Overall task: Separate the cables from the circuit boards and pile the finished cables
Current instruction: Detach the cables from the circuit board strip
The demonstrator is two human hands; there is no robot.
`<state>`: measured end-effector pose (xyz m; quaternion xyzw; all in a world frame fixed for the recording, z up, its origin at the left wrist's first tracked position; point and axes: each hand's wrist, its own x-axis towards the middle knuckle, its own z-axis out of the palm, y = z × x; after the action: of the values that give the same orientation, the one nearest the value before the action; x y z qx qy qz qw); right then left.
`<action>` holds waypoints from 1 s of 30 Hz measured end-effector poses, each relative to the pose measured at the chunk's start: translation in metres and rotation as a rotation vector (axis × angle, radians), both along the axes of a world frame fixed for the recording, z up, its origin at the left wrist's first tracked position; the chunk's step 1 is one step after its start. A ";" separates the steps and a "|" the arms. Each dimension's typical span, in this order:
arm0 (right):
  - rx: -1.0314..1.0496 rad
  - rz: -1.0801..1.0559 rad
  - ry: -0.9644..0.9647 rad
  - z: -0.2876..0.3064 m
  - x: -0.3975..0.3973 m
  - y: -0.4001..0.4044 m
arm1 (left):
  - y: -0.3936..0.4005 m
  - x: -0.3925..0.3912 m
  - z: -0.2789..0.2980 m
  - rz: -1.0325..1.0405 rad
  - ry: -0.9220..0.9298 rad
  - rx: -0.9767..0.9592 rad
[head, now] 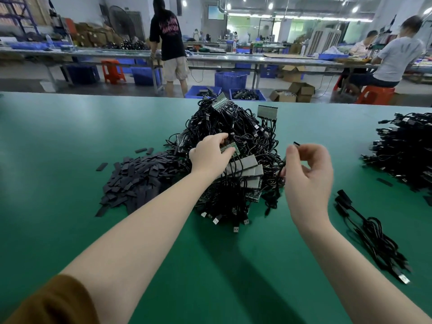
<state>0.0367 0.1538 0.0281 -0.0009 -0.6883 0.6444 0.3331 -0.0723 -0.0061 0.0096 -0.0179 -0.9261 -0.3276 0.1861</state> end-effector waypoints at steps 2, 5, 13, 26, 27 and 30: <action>0.000 0.067 -0.032 -0.003 0.015 -0.001 | 0.005 0.009 0.005 0.011 0.052 0.077; 0.032 0.178 -0.110 -0.011 0.031 -0.008 | 0.006 0.037 0.012 -0.145 0.146 0.370; -0.731 0.508 -0.442 -0.051 0.018 -0.035 | -0.051 0.091 -0.031 -0.067 0.196 0.484; 0.338 0.276 -0.427 -0.140 0.033 -0.037 | -0.121 0.079 -0.104 0.085 -0.098 -0.527; 0.332 0.277 -0.424 -0.140 0.033 -0.036 | -0.119 0.079 -0.104 0.074 -0.113 -0.500; 0.321 0.285 -0.417 -0.140 0.034 -0.035 | -0.114 0.077 -0.102 0.070 -0.152 -0.499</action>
<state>0.0703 0.1183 -0.1114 0.0160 -0.8280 0.5537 0.0865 0.0042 -0.1201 -0.0924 -0.0066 -0.9896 -0.0828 0.1173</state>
